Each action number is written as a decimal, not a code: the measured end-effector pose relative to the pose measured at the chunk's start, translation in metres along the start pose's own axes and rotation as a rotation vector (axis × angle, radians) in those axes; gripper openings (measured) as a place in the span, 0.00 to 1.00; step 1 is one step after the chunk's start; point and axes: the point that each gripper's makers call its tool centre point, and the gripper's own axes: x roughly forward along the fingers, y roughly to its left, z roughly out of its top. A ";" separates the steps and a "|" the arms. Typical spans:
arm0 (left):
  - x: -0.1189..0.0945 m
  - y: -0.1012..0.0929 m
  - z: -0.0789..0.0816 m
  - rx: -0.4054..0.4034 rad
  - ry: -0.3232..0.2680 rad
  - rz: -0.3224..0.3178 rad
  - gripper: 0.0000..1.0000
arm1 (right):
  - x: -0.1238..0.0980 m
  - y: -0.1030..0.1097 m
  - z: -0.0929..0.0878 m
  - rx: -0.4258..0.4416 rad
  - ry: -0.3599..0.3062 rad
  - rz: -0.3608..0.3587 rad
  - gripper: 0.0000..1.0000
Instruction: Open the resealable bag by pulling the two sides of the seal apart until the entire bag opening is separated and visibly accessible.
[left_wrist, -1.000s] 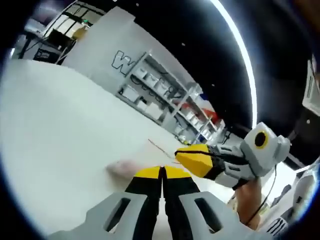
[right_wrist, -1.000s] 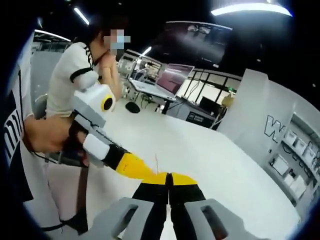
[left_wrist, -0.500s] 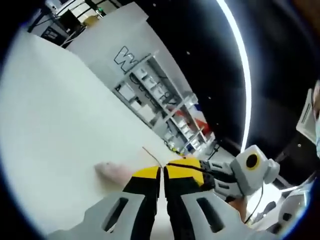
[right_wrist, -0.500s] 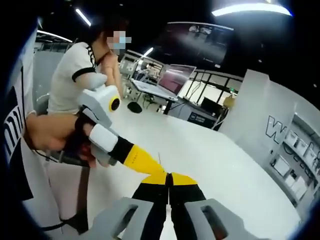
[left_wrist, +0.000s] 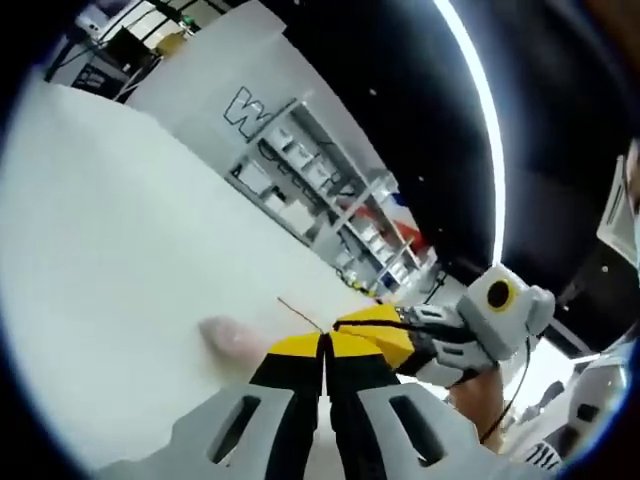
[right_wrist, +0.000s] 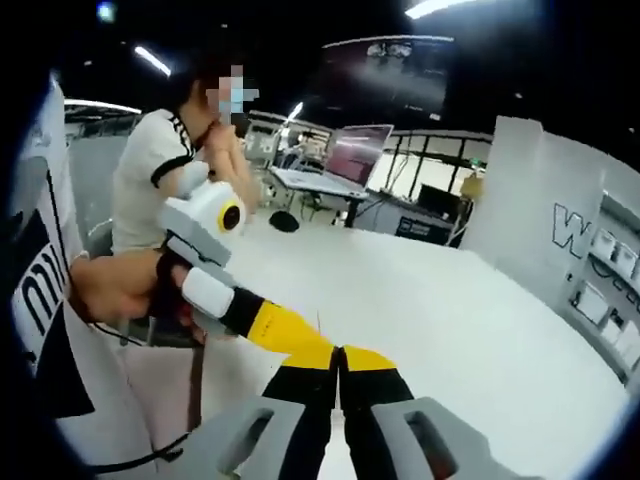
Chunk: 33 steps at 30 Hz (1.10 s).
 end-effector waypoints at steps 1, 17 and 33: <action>-0.001 0.001 -0.003 0.012 0.009 0.006 0.01 | 0.000 -0.002 0.000 0.004 -0.009 0.004 0.00; -0.017 0.005 -0.021 0.133 0.070 0.041 0.01 | 0.008 0.026 -0.010 0.104 0.043 0.209 0.03; -0.019 0.004 -0.023 0.168 0.070 0.056 0.01 | 0.007 0.031 -0.025 0.048 0.136 0.184 0.00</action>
